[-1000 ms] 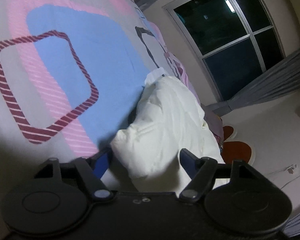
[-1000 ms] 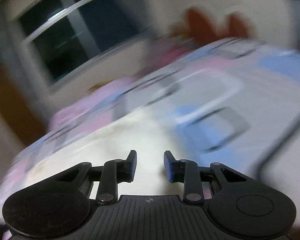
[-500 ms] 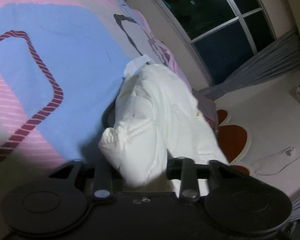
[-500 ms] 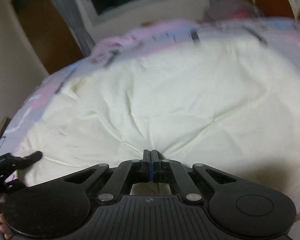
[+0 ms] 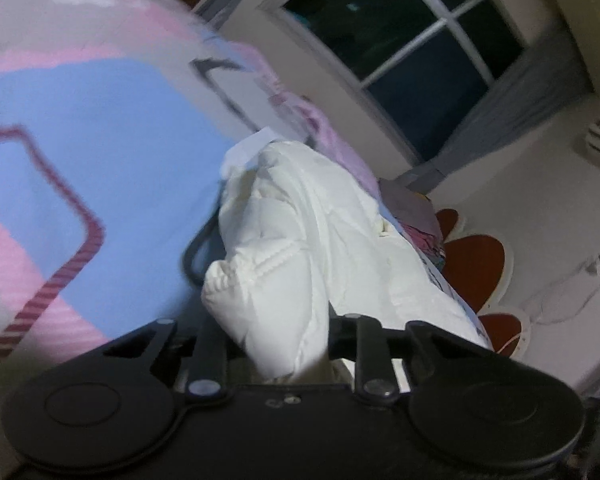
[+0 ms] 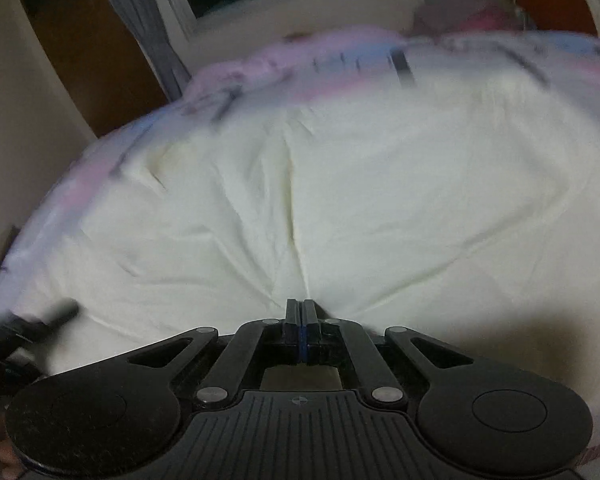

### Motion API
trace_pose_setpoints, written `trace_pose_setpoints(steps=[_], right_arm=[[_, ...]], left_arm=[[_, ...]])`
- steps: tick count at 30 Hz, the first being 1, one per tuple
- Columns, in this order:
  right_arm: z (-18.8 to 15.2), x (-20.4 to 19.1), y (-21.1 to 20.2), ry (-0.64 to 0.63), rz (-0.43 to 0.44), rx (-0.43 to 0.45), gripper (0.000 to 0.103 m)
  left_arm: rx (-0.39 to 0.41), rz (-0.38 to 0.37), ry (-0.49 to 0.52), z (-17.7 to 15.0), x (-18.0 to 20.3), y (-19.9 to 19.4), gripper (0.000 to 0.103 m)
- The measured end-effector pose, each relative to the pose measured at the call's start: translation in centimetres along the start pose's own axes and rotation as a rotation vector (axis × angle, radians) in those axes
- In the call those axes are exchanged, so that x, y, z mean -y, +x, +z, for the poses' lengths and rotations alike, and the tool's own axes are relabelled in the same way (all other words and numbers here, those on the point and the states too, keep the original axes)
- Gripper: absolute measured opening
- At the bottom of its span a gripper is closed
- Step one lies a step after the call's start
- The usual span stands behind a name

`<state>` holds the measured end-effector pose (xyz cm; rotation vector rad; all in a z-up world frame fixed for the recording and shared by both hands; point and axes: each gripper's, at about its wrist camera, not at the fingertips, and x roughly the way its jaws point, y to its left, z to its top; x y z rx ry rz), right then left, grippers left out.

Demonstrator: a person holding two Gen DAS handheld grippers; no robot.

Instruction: Fold large clothes

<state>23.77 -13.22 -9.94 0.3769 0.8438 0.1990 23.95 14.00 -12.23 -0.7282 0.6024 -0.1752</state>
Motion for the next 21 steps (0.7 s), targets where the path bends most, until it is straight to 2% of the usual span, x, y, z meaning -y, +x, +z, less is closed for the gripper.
trace_pose_setpoints(steps=[4, 6, 11, 15, 19, 21], right_arm=[[0.0, 1.2, 0.3, 0.014, 0.039, -0.011, 0.000], [0.9, 2.0, -0.4, 0.063, 0.056, -0.030, 0.000], [3.1, 6.6, -6.7, 0.162, 0.097, 0.133, 0.000], [3.8, 12.6, -11.4, 0.282, 0.079, 0.210, 0.000], [3.5, 17.8, -15.1, 0.365, 0.040, 0.258, 0.000], [3.3, 20.2, -16.5, 0.397, 0.030, 0.271, 0.000]], left_arm=[[0.040, -0.023, 0.140, 0.5, 4.5, -1.4, 0.021], [0.052, -0.043, 0.198, 0.8, 7.4, -1.9, 0.020], [0.044, -0.122, 0.404, -0.4, 17.2, -2.2, 0.020], [-0.033, -0.175, 0.540, -3.9, 24.5, -0.2, 0.020], [-0.151, -0.237, 0.635, -8.5, 29.8, 3.6, 0.020], [-0.244, -0.256, 0.648, -10.9, 31.5, 6.1, 0.026]])
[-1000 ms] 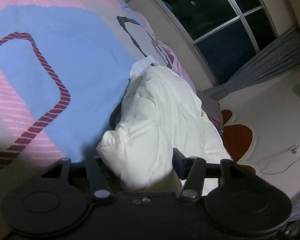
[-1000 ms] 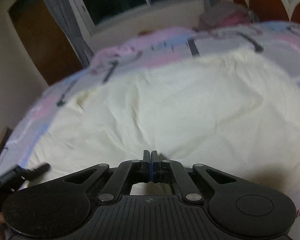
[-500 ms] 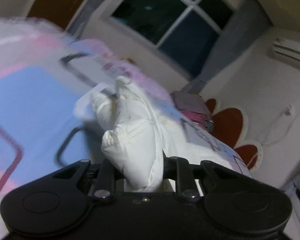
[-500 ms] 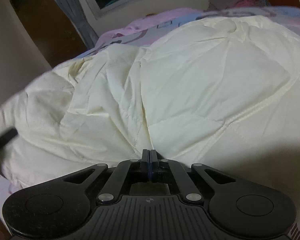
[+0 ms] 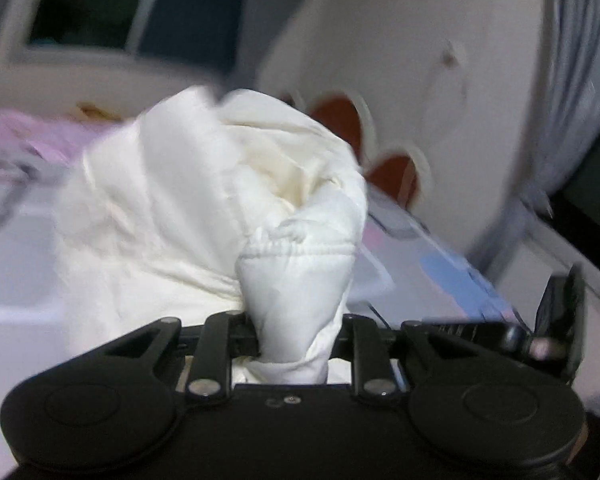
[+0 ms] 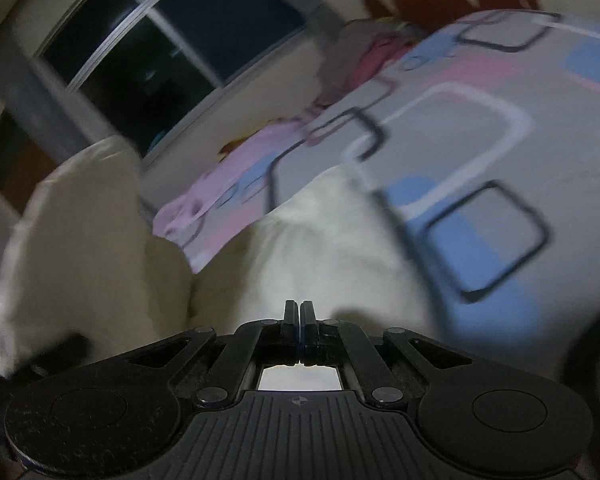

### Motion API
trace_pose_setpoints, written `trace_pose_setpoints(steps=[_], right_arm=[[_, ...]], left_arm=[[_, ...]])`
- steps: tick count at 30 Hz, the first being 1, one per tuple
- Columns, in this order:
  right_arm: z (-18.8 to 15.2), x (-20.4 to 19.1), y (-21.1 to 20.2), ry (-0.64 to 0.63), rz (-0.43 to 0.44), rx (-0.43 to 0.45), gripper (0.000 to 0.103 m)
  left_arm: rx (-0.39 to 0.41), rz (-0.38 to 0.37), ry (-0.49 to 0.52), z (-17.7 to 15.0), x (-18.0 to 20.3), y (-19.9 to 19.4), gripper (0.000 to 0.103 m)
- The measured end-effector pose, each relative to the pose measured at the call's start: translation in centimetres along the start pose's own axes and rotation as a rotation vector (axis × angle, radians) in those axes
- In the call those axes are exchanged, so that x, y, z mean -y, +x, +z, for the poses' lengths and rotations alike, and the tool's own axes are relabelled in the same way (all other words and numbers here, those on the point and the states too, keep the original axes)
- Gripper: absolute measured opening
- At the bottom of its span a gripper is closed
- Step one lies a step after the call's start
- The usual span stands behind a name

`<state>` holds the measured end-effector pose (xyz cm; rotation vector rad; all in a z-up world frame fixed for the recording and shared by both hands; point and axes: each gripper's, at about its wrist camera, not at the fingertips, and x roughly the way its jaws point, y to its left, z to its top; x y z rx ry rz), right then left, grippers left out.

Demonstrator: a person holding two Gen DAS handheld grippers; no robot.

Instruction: Fold large clothes

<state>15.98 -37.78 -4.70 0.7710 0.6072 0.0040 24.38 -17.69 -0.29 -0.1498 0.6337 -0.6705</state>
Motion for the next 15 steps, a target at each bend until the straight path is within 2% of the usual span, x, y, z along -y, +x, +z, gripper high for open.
trace_pose_setpoints(steps=[1, 2, 3, 4, 5, 6, 8, 10, 11, 13, 15], right_arm=[[0.3, 1.0, -0.6, 0.014, -0.010, 0.002, 0.000], [0.6, 1.9, -1.2, 0.027, -0.016, 0.001, 0.000], [0.9, 2.6, -1.4, 0.036, -0.030, 0.001, 0.000], [1.3, 3.3, -1.7, 0.042, -0.060, 0.007, 0.018], [1.6, 3.8, -2.3, 0.047, -0.087, 0.022, 0.067], [1.8, 4.2, -3.1, 0.046, -0.094, 0.057, 0.082], [2.4, 4.4, -4.6, 0.033, -0.042, 0.075, 0.084], [3.0, 4.0, -5.4, 0.028, -0.011, 0.081, 0.082], [3.0, 3.5, -5.9, 0.019, 0.017, 0.083, 0.081], [3.2, 2.3, -6.3, -0.004, 0.063, 0.080, 0.081], [3.1, 0.8, -6.3, -0.032, 0.118, 0.064, 0.081]], left_arm=[[-0.045, -0.025, 0.000, -0.4, 0.8, 1.9, 0.029], [-0.078, -0.050, -0.005, -0.9, 1.4, 3.5, 0.041], [-0.106, -0.083, -0.024, -1.5, 2.0, 5.1, 0.065], [-0.110, -0.121, -0.059, -2.1, 2.3, 6.0, 0.075], [-0.100, -0.157, -0.098, -2.4, 2.8, 6.3, 0.086], [-0.089, -0.169, -0.125, -2.1, 3.2, 6.1, 0.086], [-0.044, -0.216, -0.158, -1.0, 3.4, 4.2, 0.084], [0.049, -0.265, -0.203, 0.3, 1.9, 0.5, 0.083], [0.099, -0.264, -0.228, 0.9, 0.8, -1.2, 0.083], [0.179, -0.186, -0.271, 1.7, -2.0, -4.0, 0.081], [0.183, -0.071, -0.277, 1.3, -5.2, -4.8, 0.075]])
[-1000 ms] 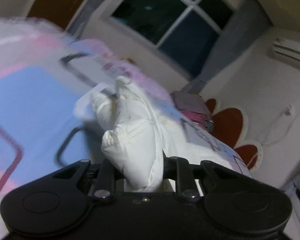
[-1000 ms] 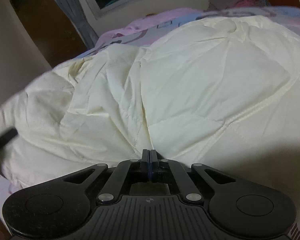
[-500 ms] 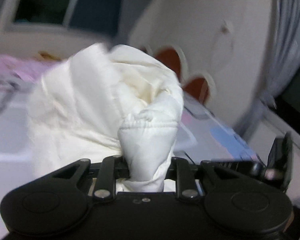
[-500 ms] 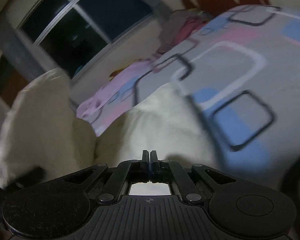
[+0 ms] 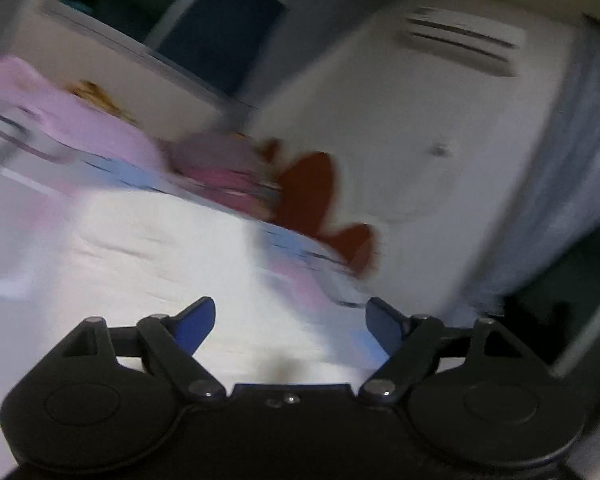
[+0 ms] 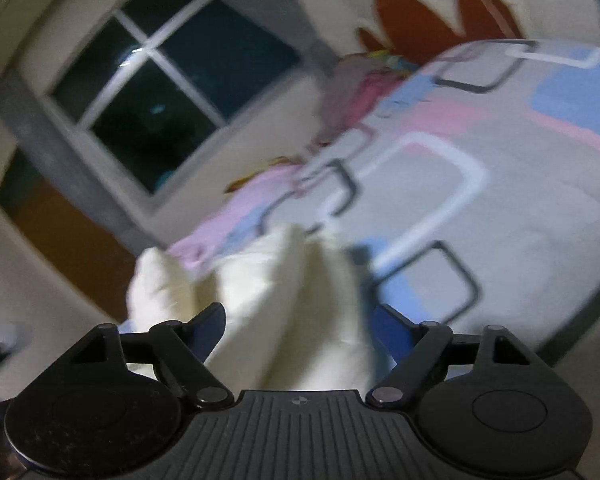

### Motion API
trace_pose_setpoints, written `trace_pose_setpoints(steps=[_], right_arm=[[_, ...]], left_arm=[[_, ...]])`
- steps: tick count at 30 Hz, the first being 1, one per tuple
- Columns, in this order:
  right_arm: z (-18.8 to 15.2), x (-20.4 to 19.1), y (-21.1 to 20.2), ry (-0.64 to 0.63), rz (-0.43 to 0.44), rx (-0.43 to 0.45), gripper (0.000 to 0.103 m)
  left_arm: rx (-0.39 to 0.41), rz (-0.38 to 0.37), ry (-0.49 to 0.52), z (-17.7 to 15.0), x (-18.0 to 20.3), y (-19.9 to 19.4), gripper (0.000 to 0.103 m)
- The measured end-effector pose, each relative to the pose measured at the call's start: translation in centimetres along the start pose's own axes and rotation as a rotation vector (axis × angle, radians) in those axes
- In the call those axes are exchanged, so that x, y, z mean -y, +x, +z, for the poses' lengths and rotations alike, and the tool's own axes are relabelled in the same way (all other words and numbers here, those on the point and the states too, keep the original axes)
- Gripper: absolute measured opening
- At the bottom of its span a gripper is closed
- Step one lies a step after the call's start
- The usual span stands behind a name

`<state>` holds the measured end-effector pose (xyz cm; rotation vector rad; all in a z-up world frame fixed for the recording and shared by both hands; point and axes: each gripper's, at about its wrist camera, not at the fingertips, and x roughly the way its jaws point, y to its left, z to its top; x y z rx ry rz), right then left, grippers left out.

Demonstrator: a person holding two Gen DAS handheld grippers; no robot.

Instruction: Fold large clothes

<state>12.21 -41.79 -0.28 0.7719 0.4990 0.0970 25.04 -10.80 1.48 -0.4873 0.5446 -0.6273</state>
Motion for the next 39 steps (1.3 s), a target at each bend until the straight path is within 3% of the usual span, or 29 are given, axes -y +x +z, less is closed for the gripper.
trace_pose_setpoints(steps=[2, 3, 4, 7, 10, 12, 14, 20, 25, 28, 30, 31, 32, 33, 35, 39], right_arm=[[-0.1, -1.3, 0.6, -0.022, 0.040, -0.027, 0.081], [-0.2, -2.0, 1.1, -0.035, 0.050, -0.036, 0.081], [-0.3, -2.8, 1.4, -0.049, 0.047, -0.034, 0.081], [-0.2, -5.5, 1.3, -0.146, 0.063, -0.008, 0.081], [-0.6, -8.3, 1.8, -0.260, 0.092, 0.000, 0.079], [-1.3, -9.7, 2.7, -0.320, 0.084, -0.026, 0.065], [-2.3, -10.2, 4.2, -0.350, 0.049, -0.084, 0.042], [-6.3, -6.5, 7.6, -0.351, -0.179, -0.231, 0.028], [-9.0, -1.6, 9.4, -0.253, -0.261, -0.275, 0.028], [-8.8, -1.4, 9.6, -0.237, -0.263, -0.290, 0.028], [-7.4, -2.4, 7.9, -0.220, -0.240, -0.254, 0.028], [-6.6, -2.9, 6.7, -0.225, -0.221, -0.212, 0.033], [-5.6, -3.5, 5.9, -0.241, -0.203, -0.171, 0.041], [-4.5, -4.3, 5.2, -0.261, -0.175, -0.119, 0.059], [-2.3, -5.5, 5.4, -0.284, -0.123, -0.080, 0.059], [1.0, -8.3, 9.4, -0.360, -0.069, -0.082, 0.059]], left_arm=[[-0.045, 0.072, -0.014, -0.5, -3.0, 0.4, 0.067], [-0.067, 0.103, -0.025, -0.9, -4.1, 0.8, 0.057], [-0.076, 0.140, -0.048, -1.4, -4.8, 1.1, 0.056], [-0.065, 0.121, -0.077, -1.9, -5.4, 1.4, 0.057], [-0.109, 0.092, -0.043, -2.1, -4.9, 2.5, 0.057], [-0.153, 0.067, -0.039, -2.5, -4.8, 3.4, 0.057], [-0.170, 0.070, -0.029, -3.2, -4.9, 4.2, 0.057], [-0.224, 0.006, -0.022, -4.6, -5.1, 6.2, 0.057], [-0.279, -0.026, -0.007, -6.1, -4.9, 8.4, 0.052], [-0.300, -0.005, 0.036, -6.2, -4.3, 9.0, 0.052], [-0.307, -0.025, 0.037, -4.9, -3.9, 8.0, 0.053], [-0.276, -0.035, 0.045, -4.0, -3.7, 6.9, 0.055], [-0.232, -0.036, 0.064, -3.1, -3.7, 5.8, 0.064], [-0.190, -0.023, 0.090, -2.1, -3.7, 4.9, 0.071], [-0.119, 0.013, 0.117, 0.3, -4.5, 4.0, 0.071], [-0.066, 0.064, 0.084, 4.7, -7.5, 5.1, 0.068]])
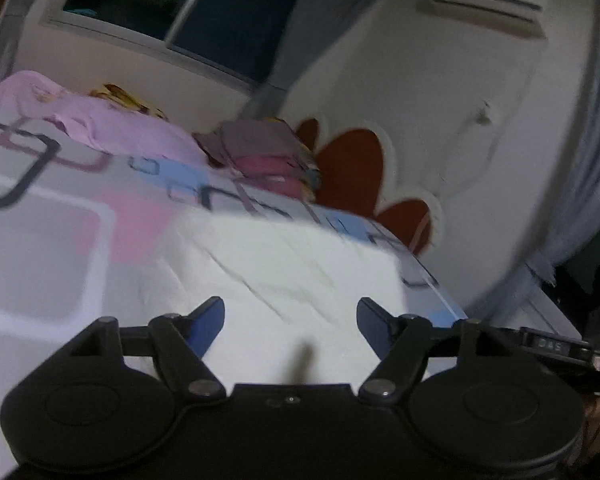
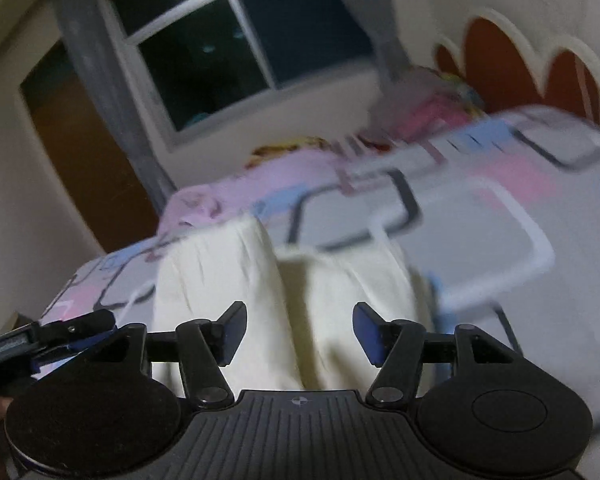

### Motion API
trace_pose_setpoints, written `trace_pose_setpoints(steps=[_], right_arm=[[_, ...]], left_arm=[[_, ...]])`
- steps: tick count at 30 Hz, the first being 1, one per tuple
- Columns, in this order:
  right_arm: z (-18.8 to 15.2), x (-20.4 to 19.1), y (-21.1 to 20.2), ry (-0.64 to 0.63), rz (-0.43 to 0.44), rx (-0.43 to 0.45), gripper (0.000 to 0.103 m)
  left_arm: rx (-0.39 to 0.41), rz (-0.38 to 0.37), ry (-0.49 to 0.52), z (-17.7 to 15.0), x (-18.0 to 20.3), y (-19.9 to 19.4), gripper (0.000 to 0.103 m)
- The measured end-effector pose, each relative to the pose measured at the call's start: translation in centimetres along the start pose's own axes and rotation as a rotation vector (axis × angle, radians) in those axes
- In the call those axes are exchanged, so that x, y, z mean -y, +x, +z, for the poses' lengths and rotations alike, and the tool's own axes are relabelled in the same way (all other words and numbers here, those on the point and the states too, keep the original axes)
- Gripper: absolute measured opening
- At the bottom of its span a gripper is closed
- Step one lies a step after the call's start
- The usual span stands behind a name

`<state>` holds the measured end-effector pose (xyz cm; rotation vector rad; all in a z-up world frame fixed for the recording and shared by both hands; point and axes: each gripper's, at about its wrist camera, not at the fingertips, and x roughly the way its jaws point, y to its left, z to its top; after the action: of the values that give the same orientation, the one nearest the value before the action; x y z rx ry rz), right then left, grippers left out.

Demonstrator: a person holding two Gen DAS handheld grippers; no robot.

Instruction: Fold large clothes

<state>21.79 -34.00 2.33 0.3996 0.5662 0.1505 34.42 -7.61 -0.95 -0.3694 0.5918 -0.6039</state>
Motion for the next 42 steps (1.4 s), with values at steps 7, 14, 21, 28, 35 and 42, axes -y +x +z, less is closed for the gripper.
trace_pose_setpoints(steps=[7, 14, 21, 28, 35, 42], right_arm=[[3.8, 0.0, 6.5, -0.011, 0.097, -0.089, 0.059], [3.0, 1.0, 9.4, -0.070, 0.077, -0.168, 0.023], [0.0, 5.0, 12.6, -0.008, 0.000, -0.267, 0.023], [-2.3, 7.6, 14.3, 0.038, 0.003, -0.282, 0.023], [-1.8, 8.2, 13.5, 0.086, 0.025, -0.284, 0.026], [1.3, 6.7, 8.6, 0.015, 0.041, -0.168, 0.036]], left_arm=[[-0.059, 0.037, -0.027, 2.4, -1.8, 4.6, 0.064], [-0.130, 0.036, 0.012, 1.1, -0.4, 8.0, 0.060], [-0.232, 0.105, 0.132, -0.5, 1.8, 12.4, 0.060], [-0.276, 0.181, 0.192, -2.1, 2.5, 14.7, 0.061], [-0.279, 0.179, 0.192, -2.1, 2.6, 13.9, 0.063], [-0.205, 0.214, 0.258, -1.1, 4.7, 8.9, 0.092]])
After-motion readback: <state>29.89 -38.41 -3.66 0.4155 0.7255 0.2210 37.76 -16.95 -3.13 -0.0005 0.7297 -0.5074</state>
